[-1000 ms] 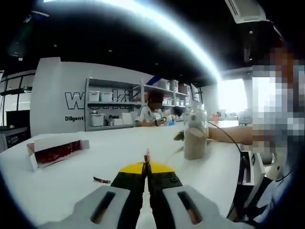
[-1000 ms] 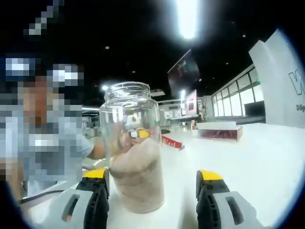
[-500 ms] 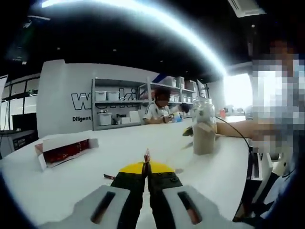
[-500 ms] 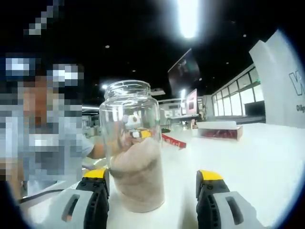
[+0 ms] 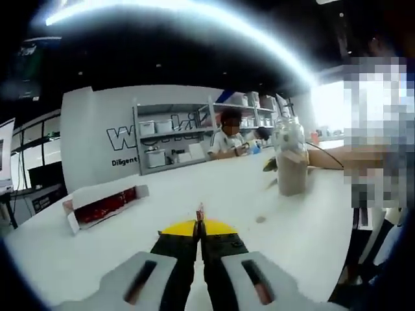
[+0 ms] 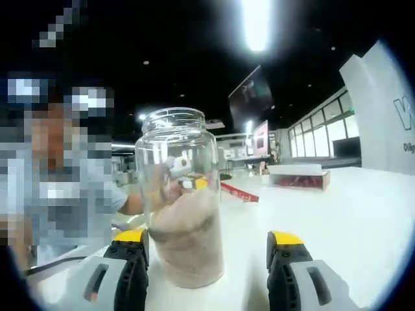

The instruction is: Tear open the coffee pouch, take out the coffee, and pour the coffee from the pouch into the cup

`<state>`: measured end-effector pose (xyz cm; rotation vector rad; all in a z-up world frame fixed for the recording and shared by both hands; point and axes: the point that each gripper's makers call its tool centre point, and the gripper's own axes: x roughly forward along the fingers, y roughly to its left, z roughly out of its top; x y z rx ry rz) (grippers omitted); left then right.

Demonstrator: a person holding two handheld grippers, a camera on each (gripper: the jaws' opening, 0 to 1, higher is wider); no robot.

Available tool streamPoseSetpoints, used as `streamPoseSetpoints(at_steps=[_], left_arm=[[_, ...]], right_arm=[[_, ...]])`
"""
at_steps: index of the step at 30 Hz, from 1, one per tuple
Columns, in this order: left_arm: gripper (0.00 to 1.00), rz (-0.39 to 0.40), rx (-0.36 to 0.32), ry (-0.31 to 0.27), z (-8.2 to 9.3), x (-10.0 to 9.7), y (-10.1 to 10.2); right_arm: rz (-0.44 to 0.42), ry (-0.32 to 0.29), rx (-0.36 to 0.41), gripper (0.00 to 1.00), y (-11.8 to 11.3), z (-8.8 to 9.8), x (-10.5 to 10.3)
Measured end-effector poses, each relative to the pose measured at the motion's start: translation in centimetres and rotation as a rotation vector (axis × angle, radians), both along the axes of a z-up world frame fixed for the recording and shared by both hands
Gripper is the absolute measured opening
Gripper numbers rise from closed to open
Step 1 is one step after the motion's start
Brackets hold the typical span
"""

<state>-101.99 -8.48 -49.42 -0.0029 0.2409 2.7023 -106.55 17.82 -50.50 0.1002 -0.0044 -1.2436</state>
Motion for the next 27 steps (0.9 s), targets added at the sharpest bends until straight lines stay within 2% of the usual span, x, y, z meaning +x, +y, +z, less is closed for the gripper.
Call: streamPoseSetpoints(at_steps=[8,22,27], left_arm=[[0.05,0.061,-0.036,-0.007,-0.5,-0.4,-0.7],[0.05,0.163,-0.156,-0.011,-1.4,-1.3,-1.8],[0.06,0.176,-0.192,-0.013,-1.8,-1.3,-1.8]], right_arm=[[-0.001,0.002,-0.001,0.74,0.1,0.0,-0.2],[-0.001,0.0,0.003,0.74,0.1,0.0,-0.1],[-0.004,0.003,0.005,0.74,0.1,0.0,-0.1]])
